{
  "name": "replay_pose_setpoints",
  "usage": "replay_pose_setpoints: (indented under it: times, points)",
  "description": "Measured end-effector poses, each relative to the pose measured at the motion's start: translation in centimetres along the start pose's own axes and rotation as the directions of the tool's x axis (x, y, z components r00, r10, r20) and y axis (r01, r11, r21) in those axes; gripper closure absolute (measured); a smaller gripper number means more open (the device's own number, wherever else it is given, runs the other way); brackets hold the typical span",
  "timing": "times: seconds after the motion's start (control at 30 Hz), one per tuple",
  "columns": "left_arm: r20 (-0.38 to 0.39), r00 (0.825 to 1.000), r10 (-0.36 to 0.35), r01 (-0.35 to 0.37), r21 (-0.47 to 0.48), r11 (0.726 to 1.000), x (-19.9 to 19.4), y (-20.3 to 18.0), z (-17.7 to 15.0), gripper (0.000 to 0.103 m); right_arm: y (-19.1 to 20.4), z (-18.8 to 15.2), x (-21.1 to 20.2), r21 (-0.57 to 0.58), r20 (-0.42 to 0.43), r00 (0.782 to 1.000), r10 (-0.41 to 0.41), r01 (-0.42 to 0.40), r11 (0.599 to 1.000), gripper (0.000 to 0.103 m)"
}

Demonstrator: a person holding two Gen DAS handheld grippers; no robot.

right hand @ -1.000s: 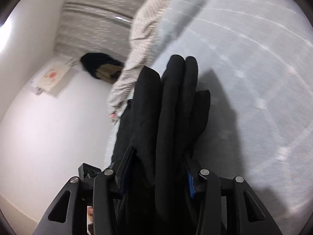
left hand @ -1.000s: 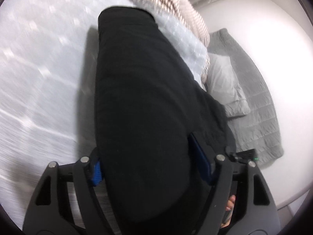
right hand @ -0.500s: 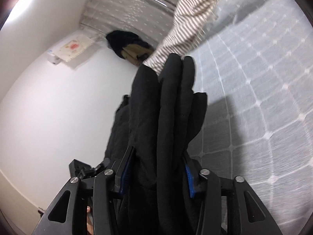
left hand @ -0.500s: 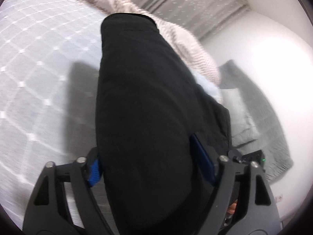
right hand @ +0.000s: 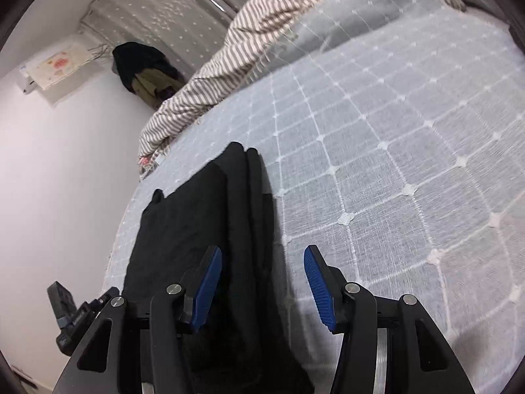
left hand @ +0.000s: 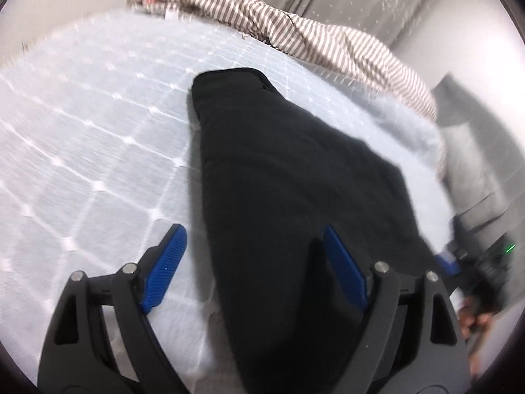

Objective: Fold large clothes

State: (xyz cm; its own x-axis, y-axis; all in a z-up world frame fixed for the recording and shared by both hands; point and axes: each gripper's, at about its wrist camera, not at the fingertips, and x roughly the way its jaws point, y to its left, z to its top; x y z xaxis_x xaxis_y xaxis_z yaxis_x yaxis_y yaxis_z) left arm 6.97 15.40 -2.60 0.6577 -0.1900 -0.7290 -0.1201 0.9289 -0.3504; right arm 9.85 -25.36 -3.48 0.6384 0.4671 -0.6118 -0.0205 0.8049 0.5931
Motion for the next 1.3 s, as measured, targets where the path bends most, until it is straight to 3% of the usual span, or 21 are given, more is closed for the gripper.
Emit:
replay_pose_setpoints:
  times: [0.13, 0.23, 0.4, 0.6, 0.87, 1.3]
  points:
    - [0.023, 0.993, 0.112, -0.114, 0.093, 0.989, -1.9, -1.1, -2.2, 0.016, 2.3, -2.1, -2.3, -0.118, 0.034, 0.995, -0.095, 0.098, 0.988, 0.031]
    - [0.056, 0.987, 0.15, -0.157, 0.158, 0.975, -3.5, -2.2, -3.8, 0.005, 3.6, -4.0, -3.9, -0.211, 0.06, 0.987, -0.147, 0.157, 0.965, 0.024]
    - [0.085, 0.952, 0.294, -0.304, 0.174, 0.936, -5.5, -3.5, -6.7, 0.0, 6.7, -7.5, -5.2, -0.338, 0.074, 0.968, -0.24, 0.25, 0.907, 0.02]
    - [0.066, 0.952, 0.297, -0.303, 0.108, 0.947, -7.8, -3.8, -9.5, 0.001, 8.1, -11.1, -5.4, -0.394, 0.031, 0.951, -0.309, 0.296, 0.87, 0.019]
    - [0.048, 0.952, 0.304, -0.307, 0.198, 0.931, -7.9, -7.0, -14.0, 0.001, 7.6, -14.2, -5.9, -0.449, 0.034, 0.936, -0.35, 0.327, 0.831, 0.019]
    - [0.033, 0.951, 0.306, -0.307, 0.195, 0.931, -6.9, -8.7, -14.9, 0.001, 7.3, -15.1, -5.2, -0.493, 0.027, 0.931, -0.364, 0.329, 0.806, 0.019]
